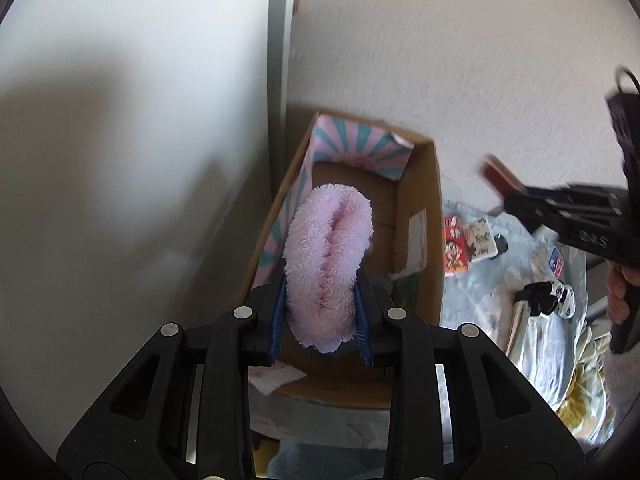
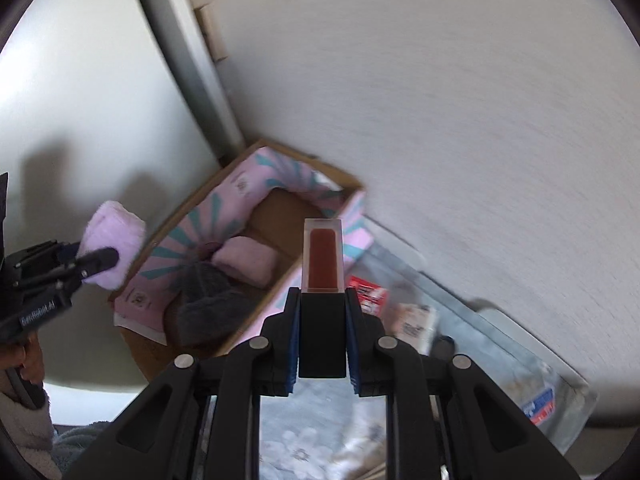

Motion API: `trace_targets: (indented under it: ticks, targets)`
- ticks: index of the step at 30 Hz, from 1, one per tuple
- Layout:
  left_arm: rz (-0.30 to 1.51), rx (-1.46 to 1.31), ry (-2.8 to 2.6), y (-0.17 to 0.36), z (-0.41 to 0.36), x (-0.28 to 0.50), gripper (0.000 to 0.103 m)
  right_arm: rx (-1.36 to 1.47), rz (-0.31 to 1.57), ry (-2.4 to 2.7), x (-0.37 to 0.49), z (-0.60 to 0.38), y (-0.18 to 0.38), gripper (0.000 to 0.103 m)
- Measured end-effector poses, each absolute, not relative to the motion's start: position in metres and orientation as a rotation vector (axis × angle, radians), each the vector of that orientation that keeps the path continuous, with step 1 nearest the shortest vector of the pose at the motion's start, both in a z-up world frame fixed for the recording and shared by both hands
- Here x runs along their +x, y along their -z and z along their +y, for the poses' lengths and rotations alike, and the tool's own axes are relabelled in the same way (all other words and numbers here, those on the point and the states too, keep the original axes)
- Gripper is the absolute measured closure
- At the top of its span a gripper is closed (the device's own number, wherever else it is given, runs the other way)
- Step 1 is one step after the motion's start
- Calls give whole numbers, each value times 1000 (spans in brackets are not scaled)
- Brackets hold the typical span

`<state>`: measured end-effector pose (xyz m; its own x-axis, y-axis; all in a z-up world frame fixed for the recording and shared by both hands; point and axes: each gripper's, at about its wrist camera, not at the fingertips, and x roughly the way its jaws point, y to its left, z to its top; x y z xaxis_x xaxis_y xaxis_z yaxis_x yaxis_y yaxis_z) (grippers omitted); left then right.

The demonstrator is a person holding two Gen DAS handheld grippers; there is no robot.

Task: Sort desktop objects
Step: 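Carry the scrunchie and lipstick into the cardboard box and release both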

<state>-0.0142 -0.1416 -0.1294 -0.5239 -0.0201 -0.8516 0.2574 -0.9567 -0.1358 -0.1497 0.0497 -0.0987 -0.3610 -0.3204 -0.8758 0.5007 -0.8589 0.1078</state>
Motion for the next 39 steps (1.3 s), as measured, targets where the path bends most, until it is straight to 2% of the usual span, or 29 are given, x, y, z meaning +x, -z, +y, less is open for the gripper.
trace_targets:
  ticks: [12, 21, 23, 24, 25, 27, 28, 29, 30, 31, 32, 39]
  targets:
    - [447, 1567, 2544, 171, -122, -5, 77, 1447, 382, 2005, -160, -43, 153, 85]
    - [467, 1570, 2520, 175, -130, -9, 77, 1463, 411, 1955, -164, -59, 162, 85]
    - [484, 1564, 2536, 174, -130, -10, 74, 1465, 416, 1952, -165, -60, 162, 85]
    - [489, 1564, 2549, 173, -129, -12, 65, 1465, 415, 1948, -166, -61, 162, 85]
    - [487, 1562, 2555, 171, -128, -13, 60, 1462, 410, 1942, -167, -62, 162, 85]
    - [439, 1544, 2533, 168, -125, -16, 3, 1429, 385, 1929, -166, -63, 160, 84]
    - [406, 1527, 2524, 167, -125, -17, 1, 1408, 382, 1936, -165, -64, 158, 74]
    - [383, 1497, 2538, 163, -123, -16, 1, 1390, 384, 1960, -165, -64, 156, 49]
    - [383, 1492, 2549, 161, -124, -16, 1, 1382, 385, 1981, -167, -64, 154, 34]
    - [390, 1489, 2562, 160, -124, -16, 0, 1379, 382, 1995, -168, -63, 153, 11]
    - [393, 1488, 2563, 158, -125, -17, 1, 1374, 369, 2009, -170, -61, 151, 7]
    - [391, 1508, 2532, 158, -128, -21, 0, 1390, 304, 2076, -178, -40, 148, 4]
